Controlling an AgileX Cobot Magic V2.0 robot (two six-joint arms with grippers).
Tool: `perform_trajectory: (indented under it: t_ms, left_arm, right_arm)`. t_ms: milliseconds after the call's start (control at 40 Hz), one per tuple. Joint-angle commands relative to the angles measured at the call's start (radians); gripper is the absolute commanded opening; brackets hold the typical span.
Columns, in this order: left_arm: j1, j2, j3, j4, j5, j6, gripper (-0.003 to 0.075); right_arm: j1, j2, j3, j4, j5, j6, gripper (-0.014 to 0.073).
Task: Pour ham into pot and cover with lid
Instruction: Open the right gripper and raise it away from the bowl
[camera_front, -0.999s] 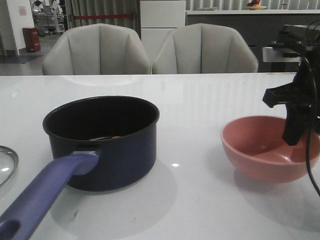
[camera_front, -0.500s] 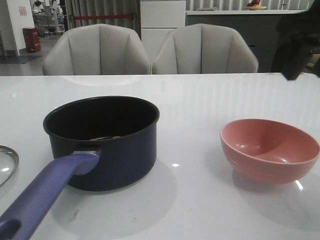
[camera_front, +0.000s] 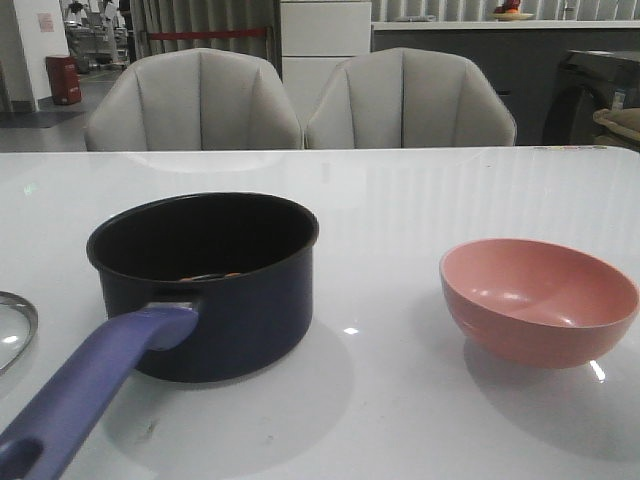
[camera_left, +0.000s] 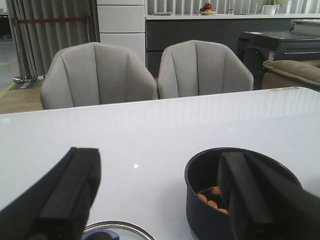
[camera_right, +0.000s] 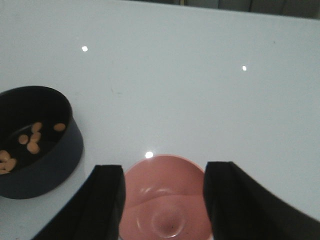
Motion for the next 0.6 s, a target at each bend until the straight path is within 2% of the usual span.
perform_trajectory:
  t_ms: [0,225,450,500,575]
  left_arm:
    - [-0.007,0.010,-0.026,-0.013,-0.080,0.000,0.0522]
    - [-0.007,0.010,-0.026,-0.013,-0.075,0.000,0.0522]
    - [-0.007,0.023,-0.026,-0.013,-0.030,0.000,0.0522]
    - [-0.007,0.041,-0.026,-0.005,-0.018,0.000,0.0522]
    - [-0.005,0.071,-0.028,-0.005,0.003,0.000,0.0522]
  right_arm:
    - [0.034,-0.118,0.059,0.010,-0.142,-0.009,0.0465]
    - [0.068,-0.401,0.271,0.010,-0.272,-0.009,0.0465]
    - [0.068,-0.509,0.383,0.010,-0.272,-0.009,0.0462]
    - [0.068,-0.510,0.390,0.010,-0.278,-0.009,0.0443]
    - [0.068,-0.510,0.390,0.010,-0.276,-0.009,0.0343]
